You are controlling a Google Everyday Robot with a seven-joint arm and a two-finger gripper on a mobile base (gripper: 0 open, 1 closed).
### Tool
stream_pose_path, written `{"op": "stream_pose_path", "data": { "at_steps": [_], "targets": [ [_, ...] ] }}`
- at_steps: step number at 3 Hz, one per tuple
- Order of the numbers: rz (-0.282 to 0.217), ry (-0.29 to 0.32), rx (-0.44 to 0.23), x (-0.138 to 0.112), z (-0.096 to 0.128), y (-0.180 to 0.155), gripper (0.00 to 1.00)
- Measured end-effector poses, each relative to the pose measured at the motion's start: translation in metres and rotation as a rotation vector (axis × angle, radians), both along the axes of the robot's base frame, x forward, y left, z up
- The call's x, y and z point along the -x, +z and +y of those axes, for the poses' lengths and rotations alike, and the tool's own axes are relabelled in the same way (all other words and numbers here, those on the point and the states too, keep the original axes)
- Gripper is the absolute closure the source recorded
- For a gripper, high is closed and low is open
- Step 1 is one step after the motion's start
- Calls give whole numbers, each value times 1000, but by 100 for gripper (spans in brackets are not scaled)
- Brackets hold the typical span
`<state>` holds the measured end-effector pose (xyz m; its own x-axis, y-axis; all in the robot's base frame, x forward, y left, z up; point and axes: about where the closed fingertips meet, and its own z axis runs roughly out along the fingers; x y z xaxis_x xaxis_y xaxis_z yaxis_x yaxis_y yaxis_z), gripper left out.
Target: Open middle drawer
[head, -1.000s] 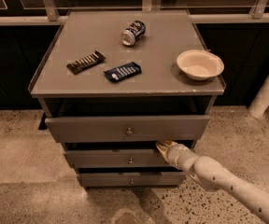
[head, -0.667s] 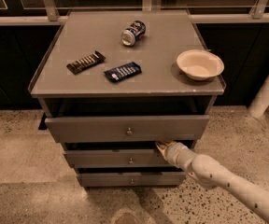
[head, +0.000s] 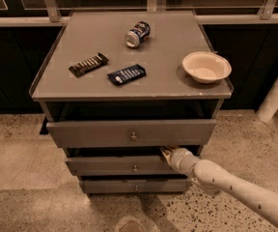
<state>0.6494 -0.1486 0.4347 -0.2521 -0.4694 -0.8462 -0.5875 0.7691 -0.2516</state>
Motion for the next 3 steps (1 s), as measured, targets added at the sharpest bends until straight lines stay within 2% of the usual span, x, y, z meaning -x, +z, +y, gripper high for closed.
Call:
{"op": "stream_pose_path", "data": {
  "at_steps": [1,2,3],
  "targets": [
    [0,0,0,0,0,3,100],
    [31,21,21,5,1,2,100],
    [100,60,55,16,2,4,100]
  ]
}}
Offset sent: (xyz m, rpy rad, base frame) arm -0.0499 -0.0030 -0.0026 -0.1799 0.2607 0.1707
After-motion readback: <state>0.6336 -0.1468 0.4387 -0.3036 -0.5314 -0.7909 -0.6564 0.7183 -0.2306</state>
